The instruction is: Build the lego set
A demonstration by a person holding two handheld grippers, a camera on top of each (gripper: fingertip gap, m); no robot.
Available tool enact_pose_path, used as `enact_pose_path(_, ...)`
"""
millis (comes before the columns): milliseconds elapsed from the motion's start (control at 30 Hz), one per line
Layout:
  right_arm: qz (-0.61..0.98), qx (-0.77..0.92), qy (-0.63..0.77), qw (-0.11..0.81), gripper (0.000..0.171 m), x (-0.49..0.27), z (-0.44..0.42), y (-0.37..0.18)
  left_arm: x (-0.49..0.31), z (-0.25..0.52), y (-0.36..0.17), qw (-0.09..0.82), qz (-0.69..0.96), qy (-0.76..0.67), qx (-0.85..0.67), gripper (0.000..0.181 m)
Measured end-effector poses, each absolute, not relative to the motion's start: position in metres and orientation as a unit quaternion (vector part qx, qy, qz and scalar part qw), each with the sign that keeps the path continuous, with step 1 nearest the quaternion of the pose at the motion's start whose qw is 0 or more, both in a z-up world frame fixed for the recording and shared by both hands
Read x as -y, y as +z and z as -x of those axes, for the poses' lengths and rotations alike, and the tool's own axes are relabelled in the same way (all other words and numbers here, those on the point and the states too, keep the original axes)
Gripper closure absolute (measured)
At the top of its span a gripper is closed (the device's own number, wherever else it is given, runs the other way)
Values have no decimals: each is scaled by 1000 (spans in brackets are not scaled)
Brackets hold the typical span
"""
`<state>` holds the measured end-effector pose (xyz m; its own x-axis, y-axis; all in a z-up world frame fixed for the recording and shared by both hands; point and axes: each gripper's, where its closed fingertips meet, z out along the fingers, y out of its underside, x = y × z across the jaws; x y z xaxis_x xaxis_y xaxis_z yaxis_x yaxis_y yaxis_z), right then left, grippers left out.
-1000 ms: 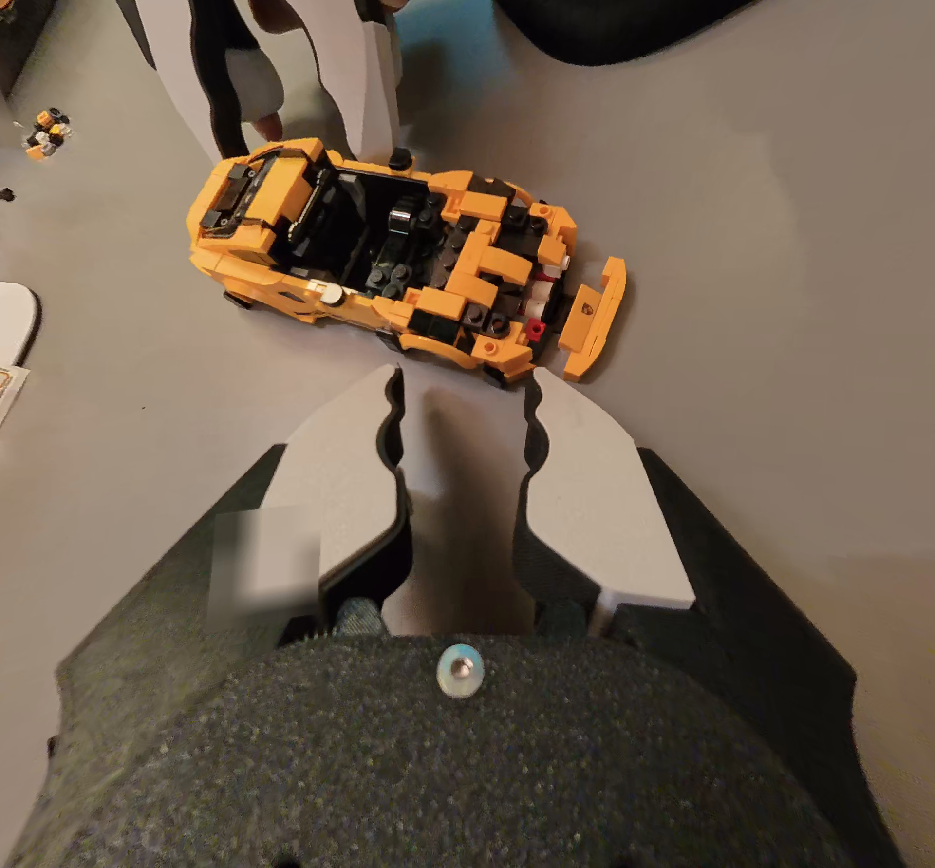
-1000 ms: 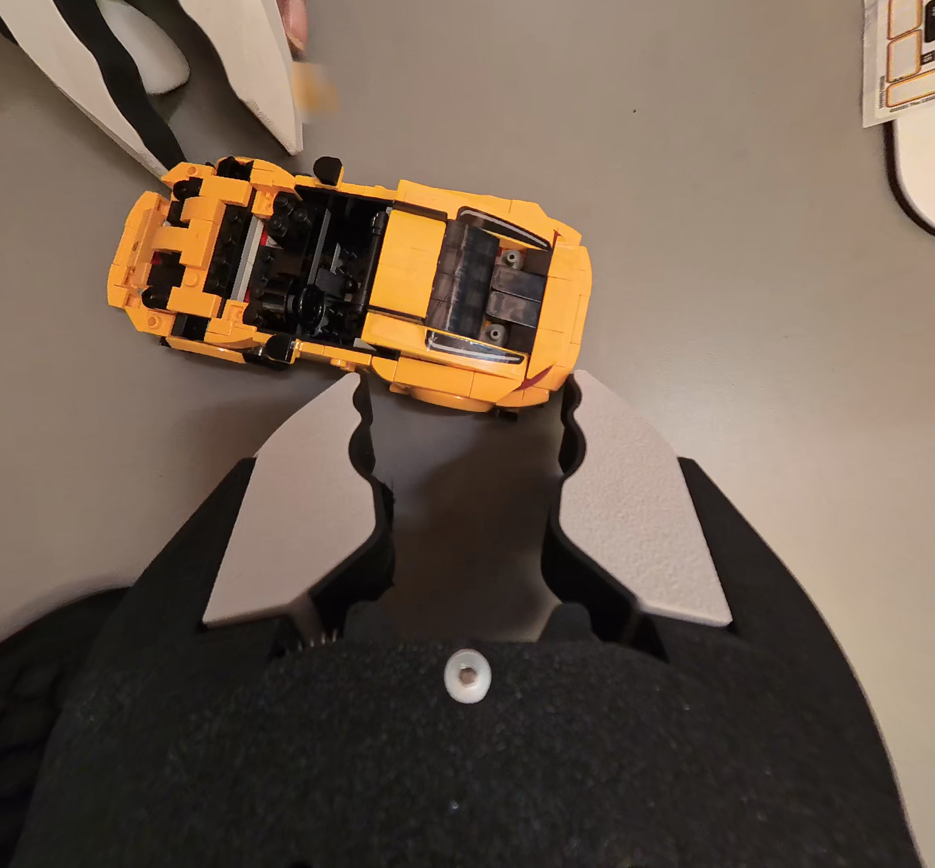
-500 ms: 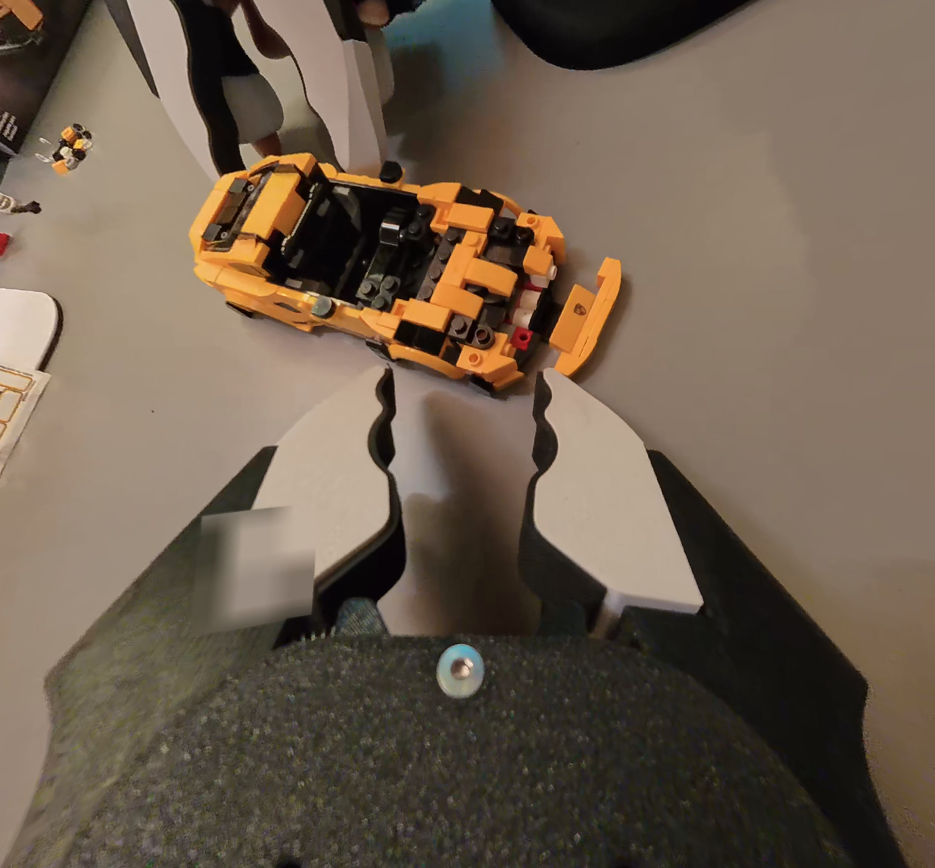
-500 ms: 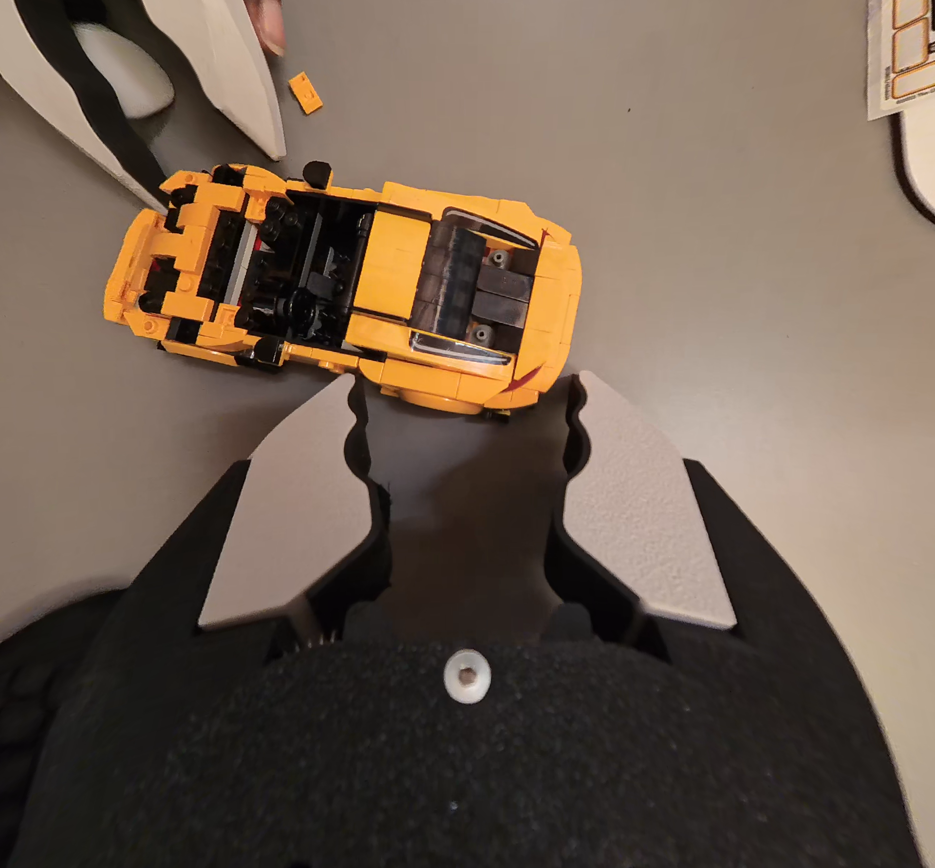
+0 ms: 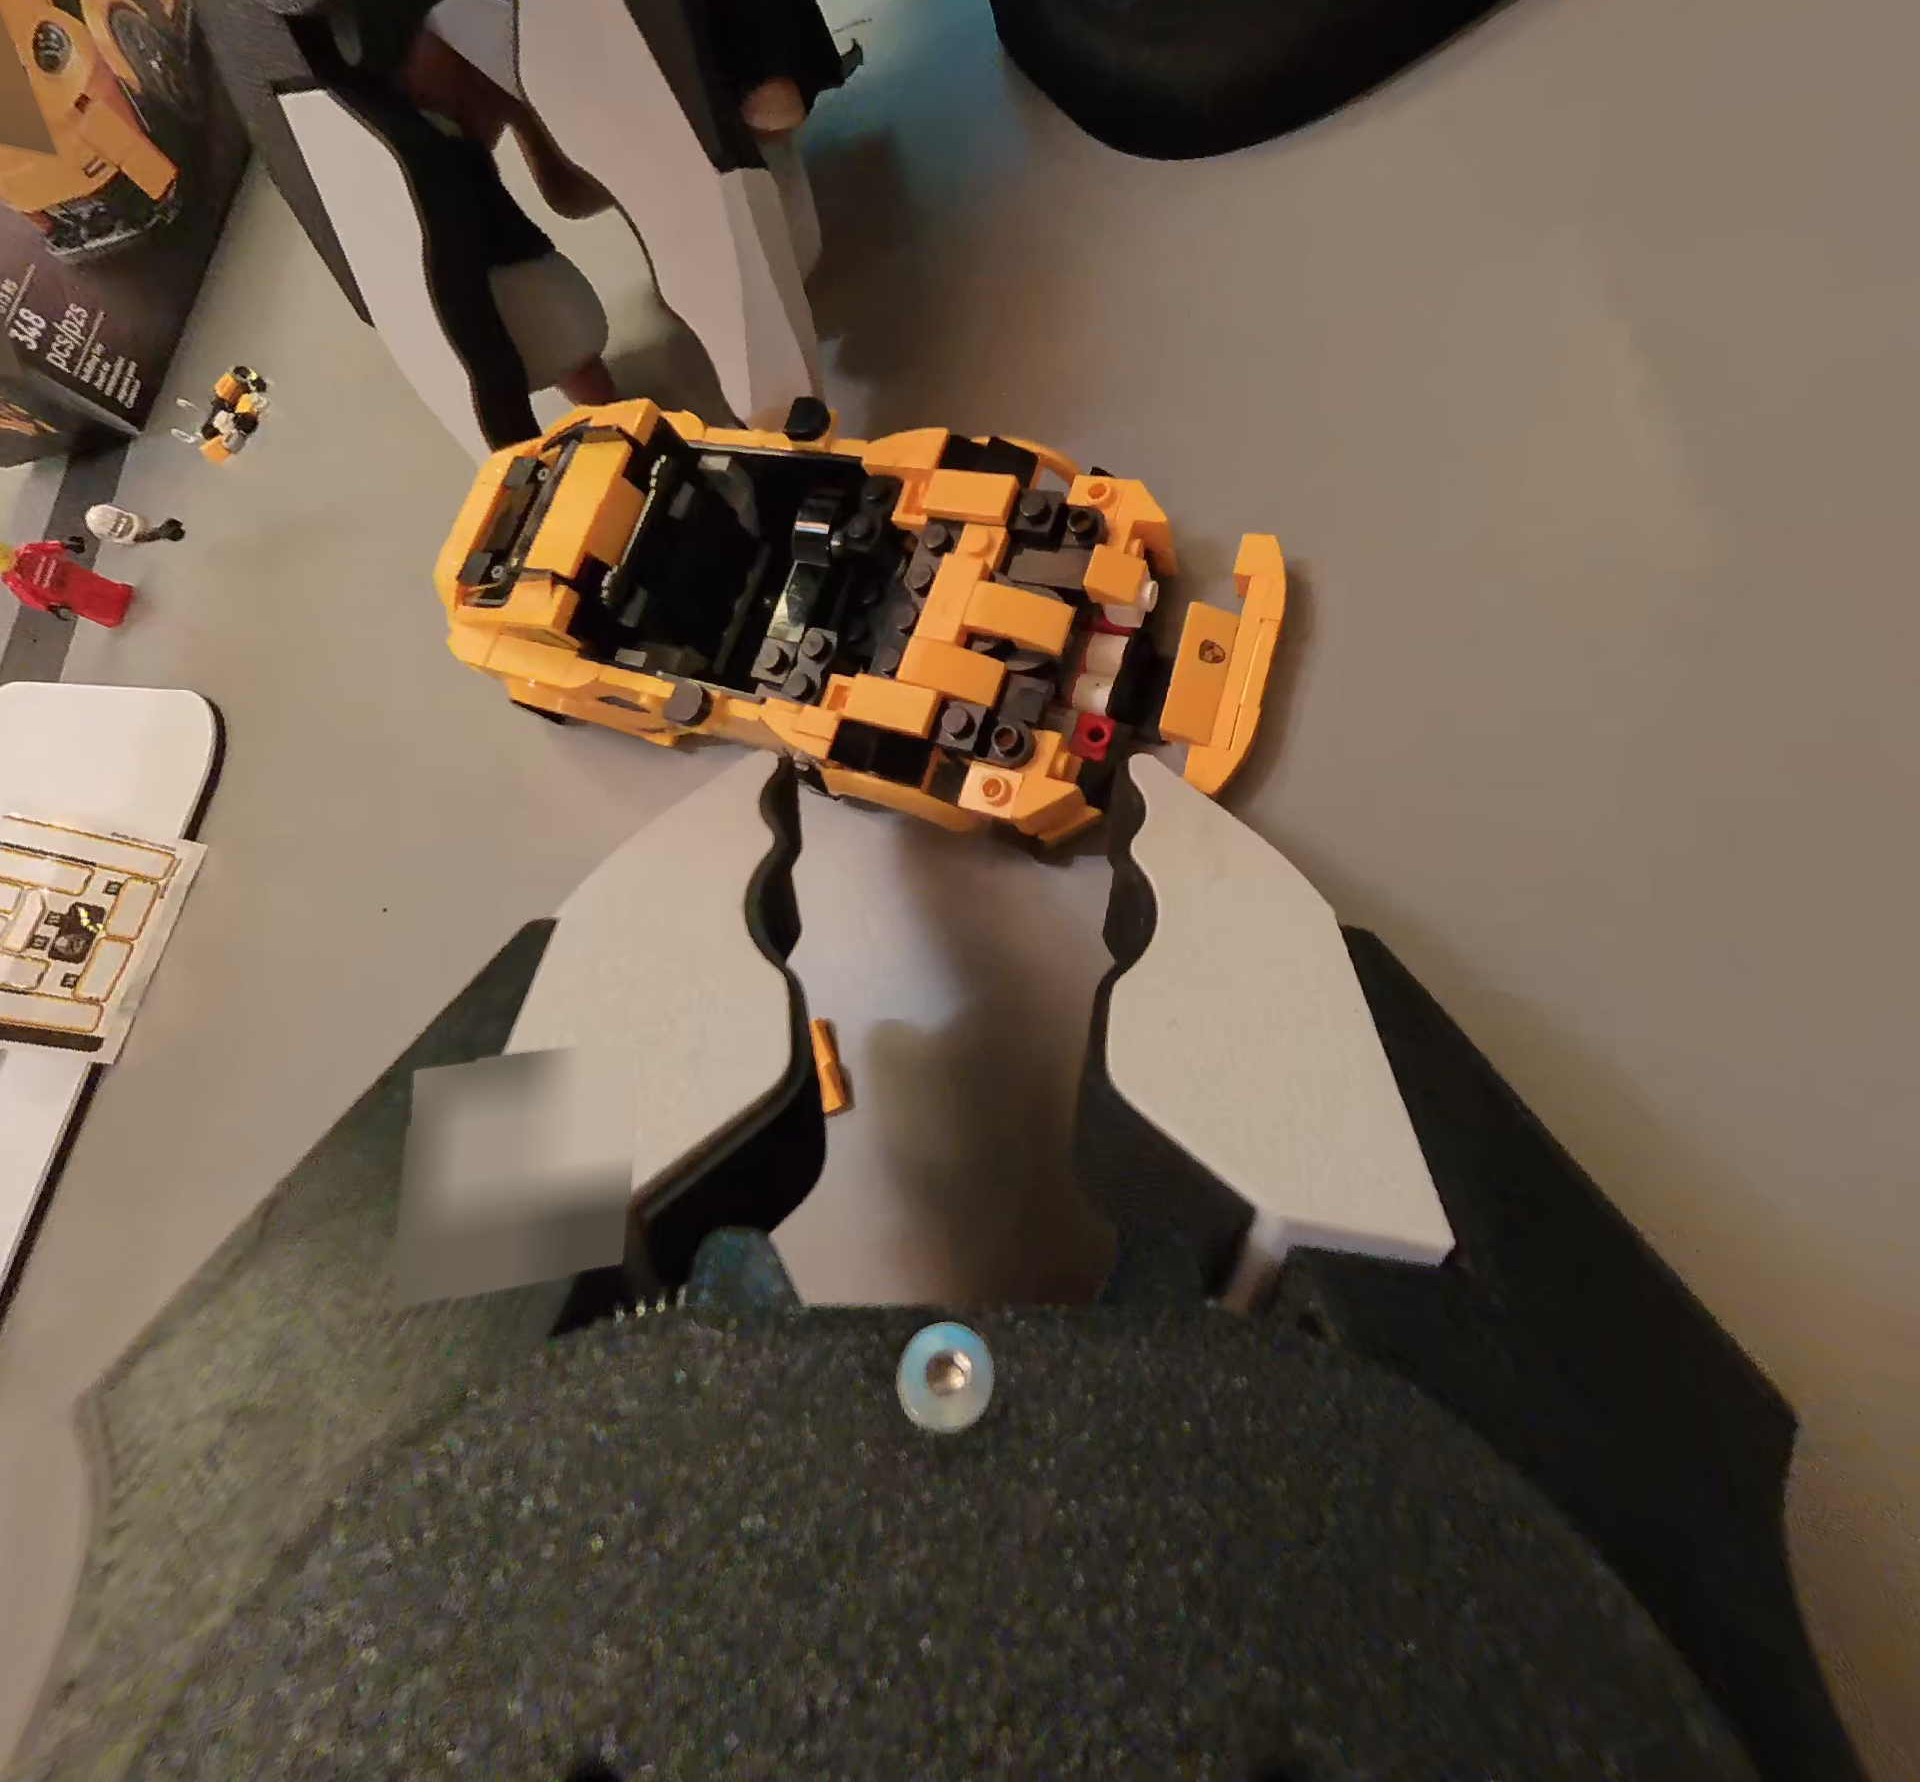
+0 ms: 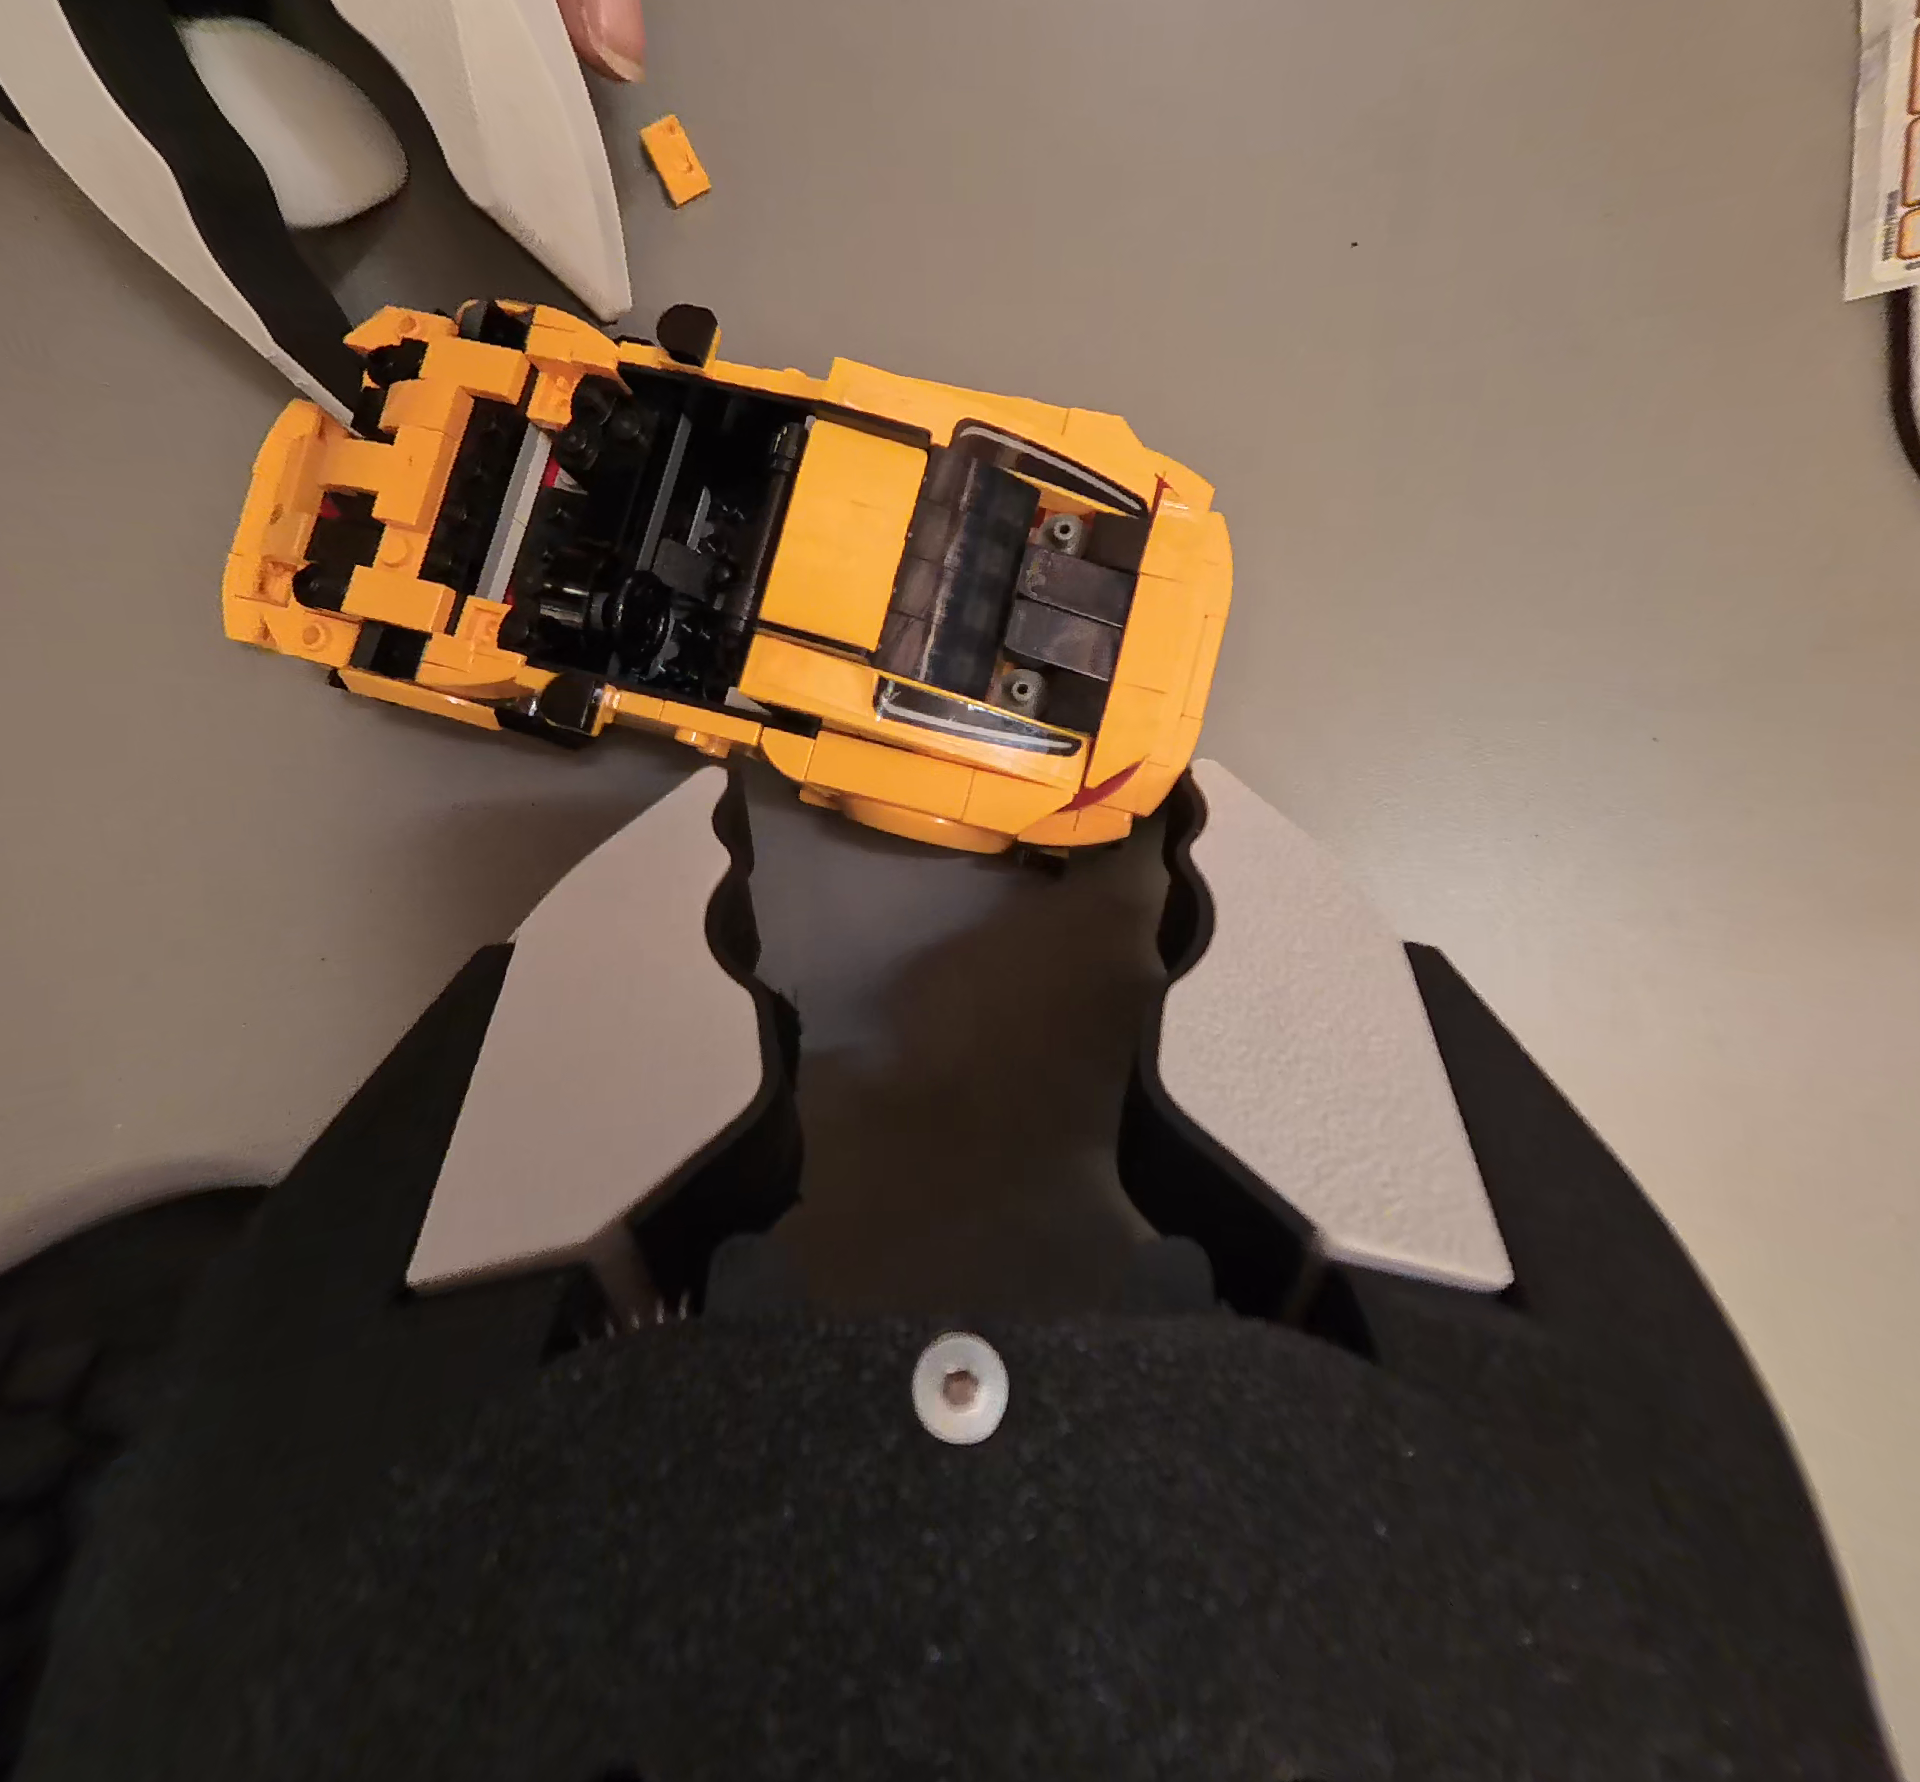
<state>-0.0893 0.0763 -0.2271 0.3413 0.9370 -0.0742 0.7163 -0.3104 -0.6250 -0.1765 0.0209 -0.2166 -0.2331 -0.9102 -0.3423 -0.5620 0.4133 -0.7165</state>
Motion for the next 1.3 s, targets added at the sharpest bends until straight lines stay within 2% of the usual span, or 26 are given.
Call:
enact_pose_path(333,778,541,203,246,93,-74,88,-229,-20,178,-222,330,528,-264,-737,129)
enact_pose_path(667,782,537,198,246,92,-74,88,-229,-20,178,-224,319,536,-272,-733,130)
enact_pose_path(800,788,530,195,246,91,-76,85,-229,-21,179,-225,307,544,-278,-730,138)
enact_pose_path(1067,794,522,189,247,90,-78,85,-229,-23,178,-225,307,549,-279,-726,136)
enact_pose_path(1133,795,519,186,254,95,-81,84,-229,-23,177,-224,313,547,-275,-726,136)
enact_pose_path(1300,788,526,189,257,89,-83,86,-230,-29,180,-221,337,554,-261,-715,132)
